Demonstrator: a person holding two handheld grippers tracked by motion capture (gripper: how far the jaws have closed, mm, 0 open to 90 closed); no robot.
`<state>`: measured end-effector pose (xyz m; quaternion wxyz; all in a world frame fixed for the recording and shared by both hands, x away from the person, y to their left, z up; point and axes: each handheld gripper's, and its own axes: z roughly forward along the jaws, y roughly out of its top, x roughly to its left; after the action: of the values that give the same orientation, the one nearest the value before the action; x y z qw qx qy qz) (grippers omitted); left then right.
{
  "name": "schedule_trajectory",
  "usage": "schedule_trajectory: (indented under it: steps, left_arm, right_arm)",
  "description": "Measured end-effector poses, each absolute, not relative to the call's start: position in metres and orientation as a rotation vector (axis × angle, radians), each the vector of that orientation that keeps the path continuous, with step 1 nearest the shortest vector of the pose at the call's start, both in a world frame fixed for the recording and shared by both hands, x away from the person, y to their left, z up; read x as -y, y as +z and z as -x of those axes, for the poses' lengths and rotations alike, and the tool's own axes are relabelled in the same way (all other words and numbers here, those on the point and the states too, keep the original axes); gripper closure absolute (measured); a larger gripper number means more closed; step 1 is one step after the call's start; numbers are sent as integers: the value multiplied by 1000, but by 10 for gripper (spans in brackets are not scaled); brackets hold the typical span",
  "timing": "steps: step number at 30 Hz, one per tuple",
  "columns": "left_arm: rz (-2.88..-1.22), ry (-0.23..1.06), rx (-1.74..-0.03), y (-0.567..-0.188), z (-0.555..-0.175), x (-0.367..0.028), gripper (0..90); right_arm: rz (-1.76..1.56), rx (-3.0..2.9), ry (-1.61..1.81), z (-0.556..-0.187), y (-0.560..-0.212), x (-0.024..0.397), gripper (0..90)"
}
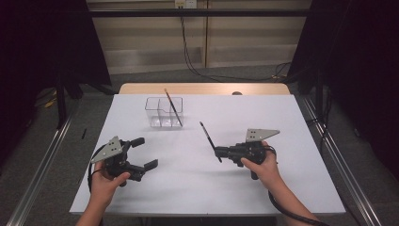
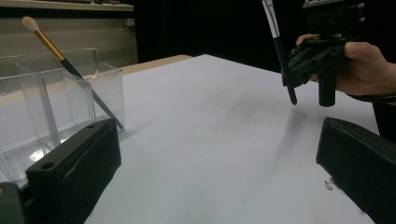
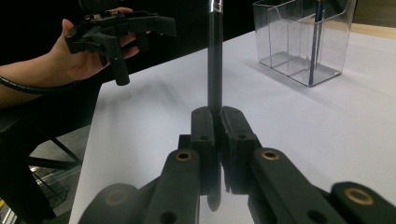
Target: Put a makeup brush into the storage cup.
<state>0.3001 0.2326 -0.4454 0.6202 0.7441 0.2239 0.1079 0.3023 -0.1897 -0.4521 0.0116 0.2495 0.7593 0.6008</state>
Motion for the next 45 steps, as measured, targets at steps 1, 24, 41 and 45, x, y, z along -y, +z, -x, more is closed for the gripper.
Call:
schedule_trajectory:
  steps: [1,24,41,45]
  left_arm:
    - [-1710,241,-513,-445,-301,-231,0]
    - [-1683,165,-467,-442,-315,-177,0]
    - [-1669,116,-463,-442,-324,-144,0]
    - [-1673,119,-453,-441,-325,-138,0]
  right_arm:
    - [-777,-2368,1872,-302,-452,190,844]
    - [-770,-2368,1882,-302,-453,186,844]
    - [-768,-2368,1883,-302,-453,184,844]
    - [-765,-2372,1880,-302,-454,182,844]
